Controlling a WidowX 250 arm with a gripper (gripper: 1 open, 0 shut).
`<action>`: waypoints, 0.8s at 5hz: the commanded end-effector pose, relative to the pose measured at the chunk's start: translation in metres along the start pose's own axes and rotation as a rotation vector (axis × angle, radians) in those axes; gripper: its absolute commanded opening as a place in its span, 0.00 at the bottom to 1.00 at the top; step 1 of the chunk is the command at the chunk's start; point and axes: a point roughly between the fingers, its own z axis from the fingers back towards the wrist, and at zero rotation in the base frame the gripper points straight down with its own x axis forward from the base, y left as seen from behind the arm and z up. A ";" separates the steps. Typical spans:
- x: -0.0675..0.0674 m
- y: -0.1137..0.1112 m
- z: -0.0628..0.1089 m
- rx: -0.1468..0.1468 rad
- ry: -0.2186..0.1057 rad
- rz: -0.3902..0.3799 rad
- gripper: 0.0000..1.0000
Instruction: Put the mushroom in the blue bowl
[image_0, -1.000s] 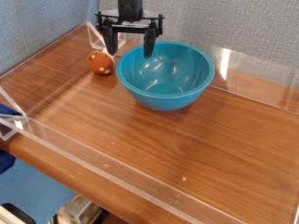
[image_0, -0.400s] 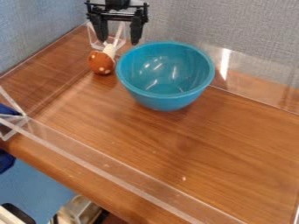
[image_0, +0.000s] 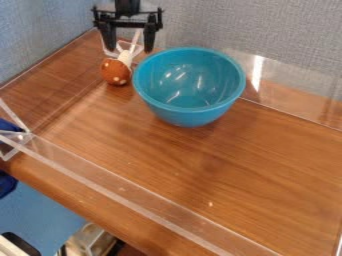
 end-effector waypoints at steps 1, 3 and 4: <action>0.000 -0.014 0.021 0.004 -0.078 0.037 1.00; 0.004 -0.012 0.038 0.001 -0.118 0.118 1.00; -0.003 -0.011 0.031 0.015 -0.121 0.104 1.00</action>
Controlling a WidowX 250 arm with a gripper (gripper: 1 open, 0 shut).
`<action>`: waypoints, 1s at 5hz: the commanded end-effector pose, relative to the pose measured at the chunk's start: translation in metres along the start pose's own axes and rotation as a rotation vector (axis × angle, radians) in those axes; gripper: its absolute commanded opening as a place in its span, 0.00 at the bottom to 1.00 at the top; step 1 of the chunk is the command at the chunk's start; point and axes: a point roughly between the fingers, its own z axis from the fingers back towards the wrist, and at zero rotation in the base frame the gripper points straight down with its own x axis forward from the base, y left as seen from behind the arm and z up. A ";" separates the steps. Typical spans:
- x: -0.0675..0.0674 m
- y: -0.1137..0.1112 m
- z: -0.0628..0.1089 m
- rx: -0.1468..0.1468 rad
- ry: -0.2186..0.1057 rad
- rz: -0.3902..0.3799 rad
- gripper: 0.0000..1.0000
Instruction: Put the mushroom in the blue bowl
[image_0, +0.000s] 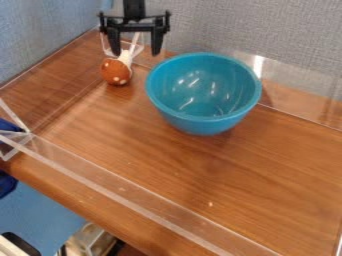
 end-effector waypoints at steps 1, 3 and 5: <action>-0.002 -0.001 0.022 -0.008 -0.076 -0.012 1.00; 0.000 0.000 -0.025 0.007 -0.078 -0.116 1.00; 0.003 0.005 -0.040 0.011 -0.078 -0.162 0.00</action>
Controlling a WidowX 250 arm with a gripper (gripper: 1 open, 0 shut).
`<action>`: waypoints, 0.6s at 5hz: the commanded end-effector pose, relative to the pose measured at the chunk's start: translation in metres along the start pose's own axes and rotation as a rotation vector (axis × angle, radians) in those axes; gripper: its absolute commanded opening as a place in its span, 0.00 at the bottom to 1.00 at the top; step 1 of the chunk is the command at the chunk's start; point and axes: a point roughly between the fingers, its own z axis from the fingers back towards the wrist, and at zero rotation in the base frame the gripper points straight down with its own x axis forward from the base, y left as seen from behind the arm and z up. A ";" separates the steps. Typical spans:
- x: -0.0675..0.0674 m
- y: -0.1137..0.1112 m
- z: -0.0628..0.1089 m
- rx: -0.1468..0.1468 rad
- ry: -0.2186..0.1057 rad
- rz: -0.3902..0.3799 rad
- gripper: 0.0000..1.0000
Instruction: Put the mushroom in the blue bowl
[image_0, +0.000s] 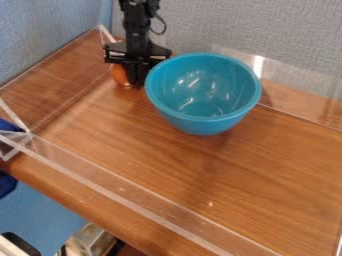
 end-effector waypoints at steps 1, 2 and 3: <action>0.008 0.009 0.013 -0.010 -0.041 -0.020 0.00; 0.006 0.006 0.022 -0.017 -0.046 -0.028 0.00; 0.004 0.004 0.031 -0.026 -0.051 -0.037 0.00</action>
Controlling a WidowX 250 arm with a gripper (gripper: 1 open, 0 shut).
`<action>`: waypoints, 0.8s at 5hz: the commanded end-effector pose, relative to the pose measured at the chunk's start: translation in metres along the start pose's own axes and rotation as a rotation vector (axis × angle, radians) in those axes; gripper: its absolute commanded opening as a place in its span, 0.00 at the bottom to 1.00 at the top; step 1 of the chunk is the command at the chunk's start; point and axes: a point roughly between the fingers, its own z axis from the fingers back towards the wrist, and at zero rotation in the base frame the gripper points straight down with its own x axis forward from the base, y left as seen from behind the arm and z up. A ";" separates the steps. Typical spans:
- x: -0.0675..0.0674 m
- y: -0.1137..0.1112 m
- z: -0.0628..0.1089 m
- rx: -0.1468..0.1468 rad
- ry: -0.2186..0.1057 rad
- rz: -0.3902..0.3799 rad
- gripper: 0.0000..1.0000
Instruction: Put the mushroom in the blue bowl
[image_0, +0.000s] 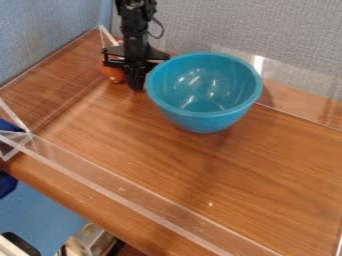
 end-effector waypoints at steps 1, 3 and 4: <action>0.008 0.004 0.048 -0.008 -0.086 0.034 0.00; 0.003 0.010 0.077 -0.019 -0.105 0.098 0.00; 0.000 0.012 0.078 -0.018 -0.113 0.131 0.00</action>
